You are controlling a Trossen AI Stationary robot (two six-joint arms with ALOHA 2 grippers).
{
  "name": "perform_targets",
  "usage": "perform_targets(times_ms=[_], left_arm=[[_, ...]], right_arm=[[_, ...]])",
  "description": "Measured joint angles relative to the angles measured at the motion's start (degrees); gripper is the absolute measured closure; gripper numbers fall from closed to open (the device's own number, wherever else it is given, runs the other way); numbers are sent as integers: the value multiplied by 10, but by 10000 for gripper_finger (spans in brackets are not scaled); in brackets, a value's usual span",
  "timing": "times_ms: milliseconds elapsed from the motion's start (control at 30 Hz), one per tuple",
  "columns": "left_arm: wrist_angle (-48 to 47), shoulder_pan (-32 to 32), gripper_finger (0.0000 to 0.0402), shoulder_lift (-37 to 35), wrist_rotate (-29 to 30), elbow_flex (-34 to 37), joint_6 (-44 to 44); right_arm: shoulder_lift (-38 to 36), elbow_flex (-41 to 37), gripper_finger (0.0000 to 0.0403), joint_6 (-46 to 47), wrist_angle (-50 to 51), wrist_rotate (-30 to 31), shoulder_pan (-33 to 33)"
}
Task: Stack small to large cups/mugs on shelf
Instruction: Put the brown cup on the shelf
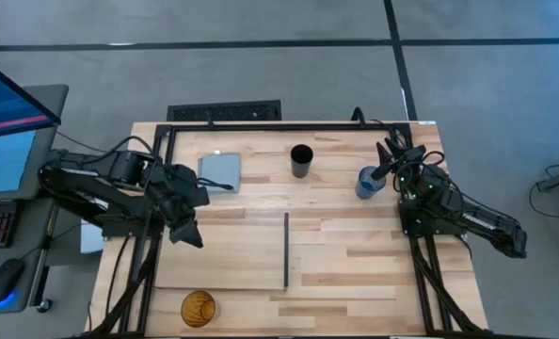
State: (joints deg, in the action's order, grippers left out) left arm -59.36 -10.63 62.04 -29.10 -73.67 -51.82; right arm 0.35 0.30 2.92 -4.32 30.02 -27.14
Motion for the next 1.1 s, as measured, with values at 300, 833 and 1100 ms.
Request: perform_targets(times_ms=[300,833,1100], left_arm=[[0,-7,182,8,49,0,5],[-146,-253,174,145,338,-142,63],[-227,-299,174,273,292,-190,15]], right_arm=[[0,0,221,-19,0,0,0],[0,0,221,-19,0,0,0],[0,0,221,-19,0,0,0]])
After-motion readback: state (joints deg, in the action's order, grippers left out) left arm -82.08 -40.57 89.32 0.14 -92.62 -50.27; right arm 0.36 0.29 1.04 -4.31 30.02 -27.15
